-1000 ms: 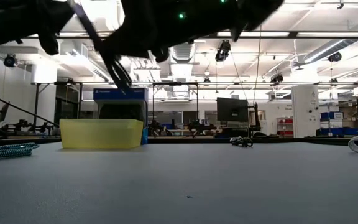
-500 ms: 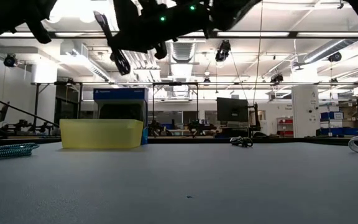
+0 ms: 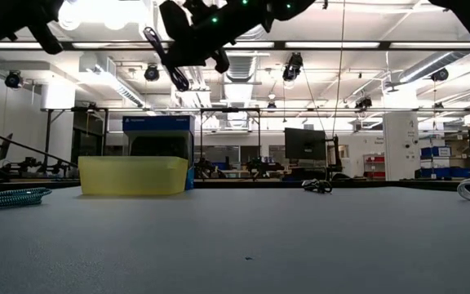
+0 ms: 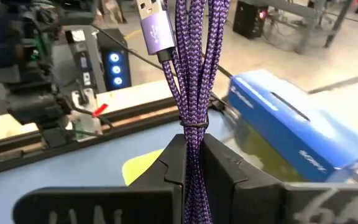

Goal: Pick and place USB-C Cables
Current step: Put the violet charger cable into the yellow bin

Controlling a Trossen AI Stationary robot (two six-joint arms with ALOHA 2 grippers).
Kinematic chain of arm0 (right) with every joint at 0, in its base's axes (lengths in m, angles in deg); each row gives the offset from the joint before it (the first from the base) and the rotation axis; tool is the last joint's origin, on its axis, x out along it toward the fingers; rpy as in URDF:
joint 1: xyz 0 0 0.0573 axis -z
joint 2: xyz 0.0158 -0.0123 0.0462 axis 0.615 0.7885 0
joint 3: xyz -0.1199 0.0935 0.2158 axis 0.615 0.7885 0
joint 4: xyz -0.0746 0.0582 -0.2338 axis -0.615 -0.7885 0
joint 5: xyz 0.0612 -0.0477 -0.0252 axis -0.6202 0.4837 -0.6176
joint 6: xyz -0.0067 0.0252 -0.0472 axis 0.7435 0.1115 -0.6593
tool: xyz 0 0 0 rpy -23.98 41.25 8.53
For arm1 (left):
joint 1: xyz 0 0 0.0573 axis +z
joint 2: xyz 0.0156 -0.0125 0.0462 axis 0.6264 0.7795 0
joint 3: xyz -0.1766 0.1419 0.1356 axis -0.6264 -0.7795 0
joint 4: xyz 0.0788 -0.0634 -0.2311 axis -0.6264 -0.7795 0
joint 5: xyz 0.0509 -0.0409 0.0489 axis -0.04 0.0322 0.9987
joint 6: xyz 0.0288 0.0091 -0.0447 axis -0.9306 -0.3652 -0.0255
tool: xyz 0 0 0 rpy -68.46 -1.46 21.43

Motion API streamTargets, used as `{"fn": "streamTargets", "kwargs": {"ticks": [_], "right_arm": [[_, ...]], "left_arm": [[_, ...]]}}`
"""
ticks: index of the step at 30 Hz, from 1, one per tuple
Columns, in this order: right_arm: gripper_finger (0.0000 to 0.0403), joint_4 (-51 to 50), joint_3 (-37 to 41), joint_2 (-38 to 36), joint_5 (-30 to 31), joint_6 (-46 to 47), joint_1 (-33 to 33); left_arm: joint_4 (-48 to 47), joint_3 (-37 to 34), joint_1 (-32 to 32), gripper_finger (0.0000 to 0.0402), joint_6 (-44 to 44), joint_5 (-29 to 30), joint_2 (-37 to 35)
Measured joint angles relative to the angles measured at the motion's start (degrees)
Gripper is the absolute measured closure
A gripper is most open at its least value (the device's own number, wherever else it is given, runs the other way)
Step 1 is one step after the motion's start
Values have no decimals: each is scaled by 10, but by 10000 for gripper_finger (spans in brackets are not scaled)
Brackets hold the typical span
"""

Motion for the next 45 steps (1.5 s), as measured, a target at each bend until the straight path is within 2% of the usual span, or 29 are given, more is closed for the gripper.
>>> {"fn": "streamTargets", "kwargs": {"ticks": [17,22,26,35,41,45], "right_arm": [[381,-20,-23,0,-1,-22,9],[381,-23,-39,20,-2,-25,12],[381,-75,-97,54,-6,-36,18],[381,-289,-276,128,-7,-32,55],[381,-345,-342,178,-106,6,91],[381,-345,-338,196,-125,8,99]], "left_arm": [[0,0,0,402,0,0,-20],[0,0,0,402,0,0,-20],[4,0,0,402,-4,-1,-20],[8,0,0,402,-5,0,-22],[8,0,0,402,-5,2,-23],[8,0,0,402,-5,3,-24]]}}
